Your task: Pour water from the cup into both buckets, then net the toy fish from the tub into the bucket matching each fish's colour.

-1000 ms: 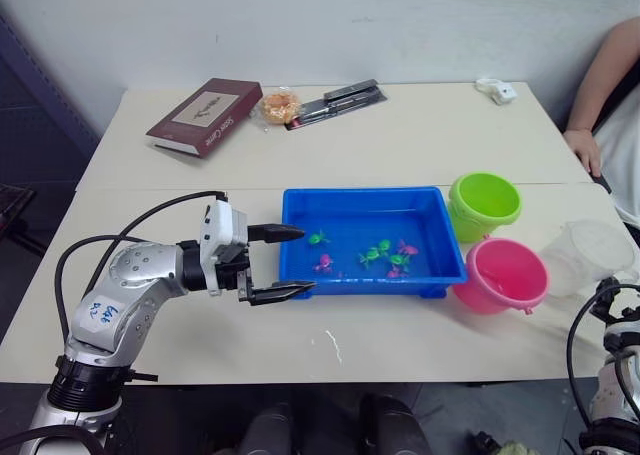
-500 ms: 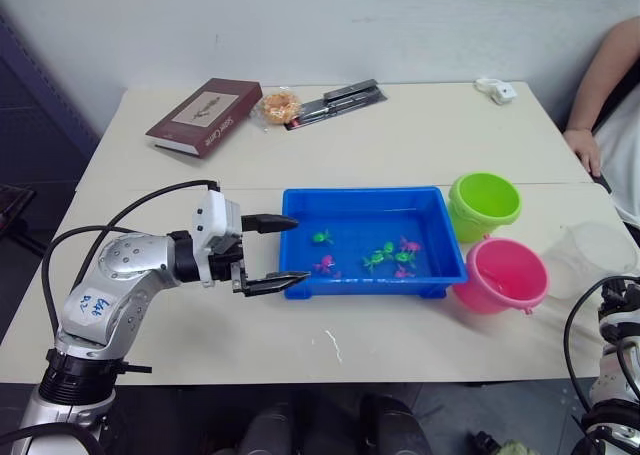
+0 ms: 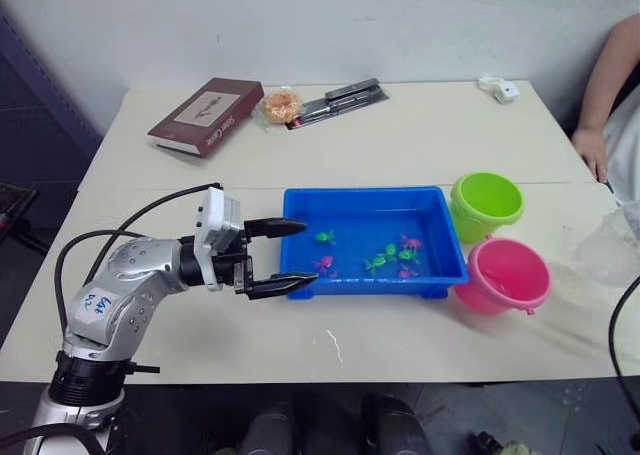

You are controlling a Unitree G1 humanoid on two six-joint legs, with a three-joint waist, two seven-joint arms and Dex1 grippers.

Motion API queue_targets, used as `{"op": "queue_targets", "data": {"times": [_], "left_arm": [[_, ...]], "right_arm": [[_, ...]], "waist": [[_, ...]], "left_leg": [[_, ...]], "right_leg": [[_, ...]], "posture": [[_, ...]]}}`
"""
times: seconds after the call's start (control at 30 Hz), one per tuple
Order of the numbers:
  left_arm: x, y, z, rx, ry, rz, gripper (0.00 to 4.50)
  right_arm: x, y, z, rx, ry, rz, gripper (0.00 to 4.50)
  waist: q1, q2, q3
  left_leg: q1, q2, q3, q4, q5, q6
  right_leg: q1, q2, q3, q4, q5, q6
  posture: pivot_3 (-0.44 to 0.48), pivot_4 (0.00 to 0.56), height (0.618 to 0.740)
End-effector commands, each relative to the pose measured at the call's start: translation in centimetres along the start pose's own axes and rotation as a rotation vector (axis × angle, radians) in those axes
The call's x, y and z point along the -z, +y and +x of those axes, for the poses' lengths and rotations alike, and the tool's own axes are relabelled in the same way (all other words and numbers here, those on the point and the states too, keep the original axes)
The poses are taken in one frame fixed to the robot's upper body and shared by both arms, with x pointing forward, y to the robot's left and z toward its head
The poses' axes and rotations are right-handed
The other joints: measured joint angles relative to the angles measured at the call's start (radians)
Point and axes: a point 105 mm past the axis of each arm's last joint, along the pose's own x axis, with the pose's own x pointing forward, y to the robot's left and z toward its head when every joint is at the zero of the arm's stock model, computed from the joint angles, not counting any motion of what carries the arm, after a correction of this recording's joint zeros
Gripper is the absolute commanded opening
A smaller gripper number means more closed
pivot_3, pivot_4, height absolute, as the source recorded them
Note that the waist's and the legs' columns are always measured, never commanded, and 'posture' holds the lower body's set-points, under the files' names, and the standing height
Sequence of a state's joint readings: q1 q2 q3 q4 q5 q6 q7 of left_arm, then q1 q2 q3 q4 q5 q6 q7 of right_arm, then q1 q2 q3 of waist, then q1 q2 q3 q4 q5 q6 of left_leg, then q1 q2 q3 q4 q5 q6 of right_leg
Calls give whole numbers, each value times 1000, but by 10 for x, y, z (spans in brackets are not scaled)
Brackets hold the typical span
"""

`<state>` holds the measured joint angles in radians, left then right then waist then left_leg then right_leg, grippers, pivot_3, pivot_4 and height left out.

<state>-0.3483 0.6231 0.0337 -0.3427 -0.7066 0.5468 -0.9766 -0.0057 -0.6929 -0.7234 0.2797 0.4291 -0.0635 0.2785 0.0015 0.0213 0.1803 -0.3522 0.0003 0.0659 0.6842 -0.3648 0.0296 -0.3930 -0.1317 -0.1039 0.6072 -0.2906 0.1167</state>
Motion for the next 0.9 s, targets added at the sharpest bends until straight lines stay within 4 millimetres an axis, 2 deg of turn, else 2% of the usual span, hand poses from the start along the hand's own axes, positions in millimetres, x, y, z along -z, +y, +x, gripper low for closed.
{"op": "queue_targets", "data": {"times": [0.03, 0.17, 0.27, 0.57, 0.7, 0.9], "left_arm": [[-1, -7, 6, 46, -28, -4, 4500], [0, -4, 17, 70, -59, -8, 4500], [7, -1, 24, 79, -48, -1, 4500], [17, 2, 39, 76, -61, 23, 4500], [21, 7, 41, 44, -69, 13, 4500], [22, 6, 44, 21, -88, 5, 4500]], "right_arm": [[-39, 1, -3, -47, -74, -171, 43], [-60, 11, -12, -98, -107, -370, 43], [-67, 19, -17, -117, -124, -480, 43], [-66, 47, -20, -201, -173, -683, 43], [-64, 61, -22, -269, -239, -847, 43], [-61, 68, -22, -309, -275, -896, 43]], "waist": [[0, 0, 0], [5, 0, 0], [10, 0, 0], [18, 0, 0], [19, 0, 0], [22, -1, 0]], "left_leg": [[0, 0, 0, 0, 0, 0], [0, -1, 1, 0, 0, 0], [0, -1, 1, 0, 0, 0], [1, -1, 2, 0, 0, 0], [0, -1, 2, 0, 1, 0], [0, -2, 2, 0, 1, 1]], "right_leg": [[0, 0, 0, 0, 0, 0], [0, 0, 0, 0, 0, 0], [0, 0, 0, 0, 0, 1], [0, 1, -2, 0, 1, 1], [0, 1, -2, 0, 1, 1], [0, 0, -3, -1, 1, 2]], "posture": [[0, 150, 740], [0, 150, 740], [0, 150, 740], [0, 150, 740], [0, 150, 740], [0, 150, 740]]}}
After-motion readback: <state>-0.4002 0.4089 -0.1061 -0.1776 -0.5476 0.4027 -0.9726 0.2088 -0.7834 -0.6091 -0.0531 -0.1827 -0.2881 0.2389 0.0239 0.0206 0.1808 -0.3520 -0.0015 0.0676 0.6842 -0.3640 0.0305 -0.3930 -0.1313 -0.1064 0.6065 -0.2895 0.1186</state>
